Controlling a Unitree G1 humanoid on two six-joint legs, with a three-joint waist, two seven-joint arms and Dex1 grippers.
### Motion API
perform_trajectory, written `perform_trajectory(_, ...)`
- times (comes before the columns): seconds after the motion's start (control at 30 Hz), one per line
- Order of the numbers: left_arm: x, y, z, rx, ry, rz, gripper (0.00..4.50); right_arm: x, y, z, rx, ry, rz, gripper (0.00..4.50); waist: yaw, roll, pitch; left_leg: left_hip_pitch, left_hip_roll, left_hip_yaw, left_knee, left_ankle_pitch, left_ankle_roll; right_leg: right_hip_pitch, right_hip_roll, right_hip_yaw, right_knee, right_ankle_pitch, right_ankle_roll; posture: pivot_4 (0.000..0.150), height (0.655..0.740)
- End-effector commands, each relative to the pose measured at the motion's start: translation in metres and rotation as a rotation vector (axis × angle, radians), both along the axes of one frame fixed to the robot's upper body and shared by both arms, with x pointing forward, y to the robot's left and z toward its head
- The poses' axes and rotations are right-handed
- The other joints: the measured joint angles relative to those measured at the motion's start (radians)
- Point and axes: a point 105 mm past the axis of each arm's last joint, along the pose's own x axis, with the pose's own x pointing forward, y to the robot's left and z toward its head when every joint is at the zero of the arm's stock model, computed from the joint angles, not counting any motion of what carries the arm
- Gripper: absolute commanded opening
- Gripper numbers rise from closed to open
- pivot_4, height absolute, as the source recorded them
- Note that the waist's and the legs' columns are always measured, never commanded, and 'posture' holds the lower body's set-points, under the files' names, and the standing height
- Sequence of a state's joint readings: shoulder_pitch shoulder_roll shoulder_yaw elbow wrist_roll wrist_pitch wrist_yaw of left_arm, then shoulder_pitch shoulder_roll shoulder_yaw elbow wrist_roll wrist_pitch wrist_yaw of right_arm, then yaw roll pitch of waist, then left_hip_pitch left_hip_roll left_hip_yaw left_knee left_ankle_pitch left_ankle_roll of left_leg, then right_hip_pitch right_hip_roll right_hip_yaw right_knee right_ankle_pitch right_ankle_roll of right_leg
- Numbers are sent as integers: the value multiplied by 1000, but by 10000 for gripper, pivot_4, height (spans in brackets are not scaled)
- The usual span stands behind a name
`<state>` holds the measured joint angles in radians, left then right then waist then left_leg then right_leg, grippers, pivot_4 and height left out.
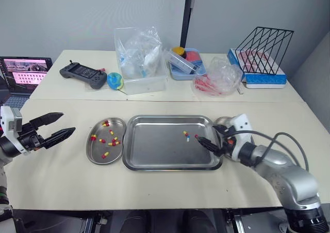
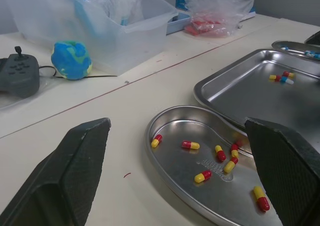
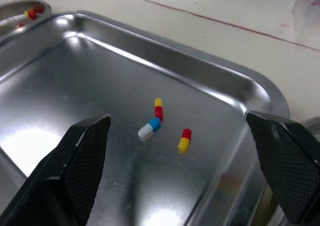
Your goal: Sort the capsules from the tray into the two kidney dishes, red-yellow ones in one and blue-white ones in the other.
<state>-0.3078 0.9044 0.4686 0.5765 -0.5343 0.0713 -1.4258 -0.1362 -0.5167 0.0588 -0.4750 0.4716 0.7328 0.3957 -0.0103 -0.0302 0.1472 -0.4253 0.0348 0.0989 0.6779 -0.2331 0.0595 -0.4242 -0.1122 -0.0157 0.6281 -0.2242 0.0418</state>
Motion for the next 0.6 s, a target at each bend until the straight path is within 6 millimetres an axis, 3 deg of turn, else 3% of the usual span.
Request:
perform_trajectory(0.03, 0, -3, 14, 37, -41, -17, 45000, -4, 16, -9, -16, 6, -17, 44885, -2, -1, 0, 0, 0, 0, 0, 0, -1, 0, 0, 0, 1, 0, 0, 1500, 7400)
perform_trajectory(0.17, 1, 2, 16, 26, -48, 9, 45000, -1, 19, -14, -17, 25, -48, 44885, -1, -2, 0, 0, -1, 0, 0, 1, -1, 0, 0, 0, 1, 0, 0, 1500, 7400)
perform_trajectory(0.37, 0, 2, 16, 33, -47, 7, 45000, 5, 24, -23, -62, 26, -70, 26572, -3, -3, 0, 1, 0, 0, 0, 1, -1, 0, 1, 0, 1, 0, 0, 1500, 7400)
perform_trajectory(0.6, -2, 1, 13, 37, -47, 10, 45000, 13, 29, -24, -61, 23, -104, 26572, -3, -3, 0, 1, 0, 0, 0, 1, -1, 0, 1, 0, 1, 0, 0, 1500, 7400)
